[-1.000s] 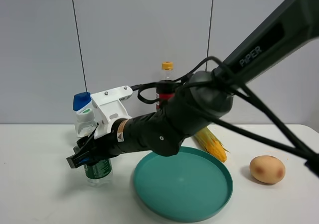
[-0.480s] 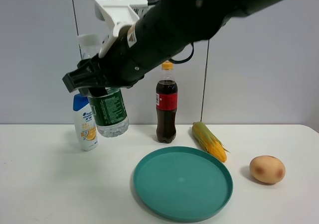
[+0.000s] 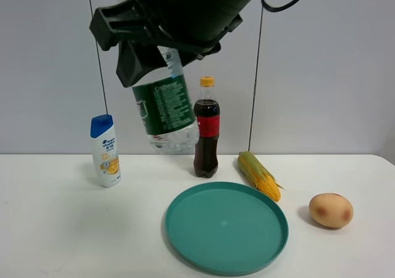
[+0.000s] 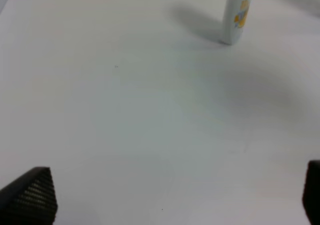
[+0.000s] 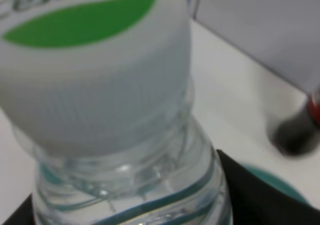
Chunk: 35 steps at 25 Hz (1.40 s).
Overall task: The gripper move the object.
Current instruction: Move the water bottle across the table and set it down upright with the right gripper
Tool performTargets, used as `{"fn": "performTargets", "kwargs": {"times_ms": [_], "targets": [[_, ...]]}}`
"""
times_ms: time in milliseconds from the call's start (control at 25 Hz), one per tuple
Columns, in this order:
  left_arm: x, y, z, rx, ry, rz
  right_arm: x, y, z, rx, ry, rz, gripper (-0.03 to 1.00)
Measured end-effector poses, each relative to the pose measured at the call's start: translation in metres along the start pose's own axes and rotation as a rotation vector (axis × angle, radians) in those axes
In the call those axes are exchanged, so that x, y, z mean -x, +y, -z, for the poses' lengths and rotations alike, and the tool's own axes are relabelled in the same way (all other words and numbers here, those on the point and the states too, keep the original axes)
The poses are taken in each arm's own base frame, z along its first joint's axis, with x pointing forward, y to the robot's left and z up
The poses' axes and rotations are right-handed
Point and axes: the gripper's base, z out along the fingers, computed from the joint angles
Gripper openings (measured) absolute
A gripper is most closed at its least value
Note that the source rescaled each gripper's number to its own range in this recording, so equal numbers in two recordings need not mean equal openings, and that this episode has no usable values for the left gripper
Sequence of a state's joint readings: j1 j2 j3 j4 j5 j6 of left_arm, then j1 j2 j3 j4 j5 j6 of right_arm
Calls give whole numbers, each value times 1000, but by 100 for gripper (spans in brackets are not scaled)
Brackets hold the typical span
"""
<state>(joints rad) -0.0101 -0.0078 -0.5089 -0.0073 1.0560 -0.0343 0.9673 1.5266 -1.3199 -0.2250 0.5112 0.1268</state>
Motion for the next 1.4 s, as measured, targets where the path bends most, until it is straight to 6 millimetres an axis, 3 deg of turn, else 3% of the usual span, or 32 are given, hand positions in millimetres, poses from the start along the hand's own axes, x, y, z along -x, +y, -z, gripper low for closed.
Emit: {"fn": "performTargets", "kwargs": {"times_ms": [400, 880, 1120, 1400], "targets": [[0, 0, 0, 0, 0, 0, -3, -14, 57, -85, 83, -36, 0], [0, 0, 0, 0, 0, 0, -14, -81, 138, -438, 73, -158, 0], [0, 0, 0, 0, 0, 0, -51, -114, 144, -563, 128, -243, 0], [0, 0, 0, 0, 0, 0, -105, -147, 118, -610, 38, -282, 0]]}}
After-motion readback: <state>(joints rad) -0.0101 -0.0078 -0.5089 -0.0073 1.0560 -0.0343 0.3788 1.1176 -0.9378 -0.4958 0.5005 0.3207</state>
